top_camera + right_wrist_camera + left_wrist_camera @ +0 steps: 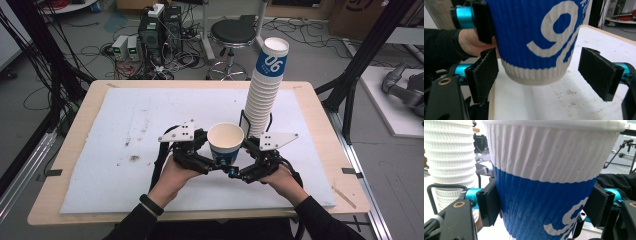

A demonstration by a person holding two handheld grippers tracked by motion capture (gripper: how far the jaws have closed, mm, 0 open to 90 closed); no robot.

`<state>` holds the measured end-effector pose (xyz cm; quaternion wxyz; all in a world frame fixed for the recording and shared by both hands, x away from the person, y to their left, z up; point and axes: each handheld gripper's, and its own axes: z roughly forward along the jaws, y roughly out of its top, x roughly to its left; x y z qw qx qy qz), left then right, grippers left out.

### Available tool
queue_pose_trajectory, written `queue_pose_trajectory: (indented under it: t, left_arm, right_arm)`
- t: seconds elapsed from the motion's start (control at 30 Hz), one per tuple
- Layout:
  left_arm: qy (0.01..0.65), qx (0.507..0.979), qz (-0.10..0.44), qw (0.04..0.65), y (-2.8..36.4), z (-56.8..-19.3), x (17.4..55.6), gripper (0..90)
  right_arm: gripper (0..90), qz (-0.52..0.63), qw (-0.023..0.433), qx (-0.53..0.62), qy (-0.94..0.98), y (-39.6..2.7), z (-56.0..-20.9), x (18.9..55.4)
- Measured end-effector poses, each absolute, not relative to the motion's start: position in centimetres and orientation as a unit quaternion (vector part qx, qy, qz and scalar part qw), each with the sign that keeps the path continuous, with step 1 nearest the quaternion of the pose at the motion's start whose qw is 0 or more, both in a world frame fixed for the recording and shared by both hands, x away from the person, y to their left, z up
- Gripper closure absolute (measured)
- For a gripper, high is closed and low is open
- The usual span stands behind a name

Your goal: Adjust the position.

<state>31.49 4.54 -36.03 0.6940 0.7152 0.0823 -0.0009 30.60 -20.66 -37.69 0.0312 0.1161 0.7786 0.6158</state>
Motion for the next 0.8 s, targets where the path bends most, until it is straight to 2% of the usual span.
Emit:
queue_pose_trajectory:
  t: [0.23,0.27,0.3,0.33,0.53,0.67,0.8]
  left_arm:
    - [0.078,0.717,-0.005,0.693,4.2,-36.2,31.4,25.7]
    - [0.079,0.716,-0.005,0.694,4.2,-36.3,31.5,25.6]
    - [0.079,0.716,-0.005,0.694,4.2,-36.3,31.5,25.6]
    - [0.078,0.716,-0.003,0.693,4.3,-36.3,31.5,25.6]
    - [0.080,0.724,0.004,0.685,4.2,-36.1,31.3,23.6]
    - [0.087,0.728,0.016,0.680,4.2,-35.8,31.2,14.8]
    - [0.085,0.726,0.007,0.682,4.3,-35.3,31.1,14.6]
  right_arm:
    - [20.2,0.612,0.031,0.115,0.781,-20.5,-37.8,30.6]
    - [25.4,0.614,0.025,0.112,0.781,-20.5,-37.8,30.6]
    - [25.4,0.614,0.025,0.112,0.781,-20.5,-37.8,30.6]
    - [30.2,0.614,0.027,0.107,0.781,-20.5,-37.8,30.6]
    - [31.0,0.612,0.028,0.104,0.784,-20.5,-37.8,30.6]
    - [31.0,0.611,0.032,0.103,0.785,-20.5,-37.9,30.6]
    - [31.0,0.608,0.029,0.103,0.787,-20.5,-37.9,30.6]
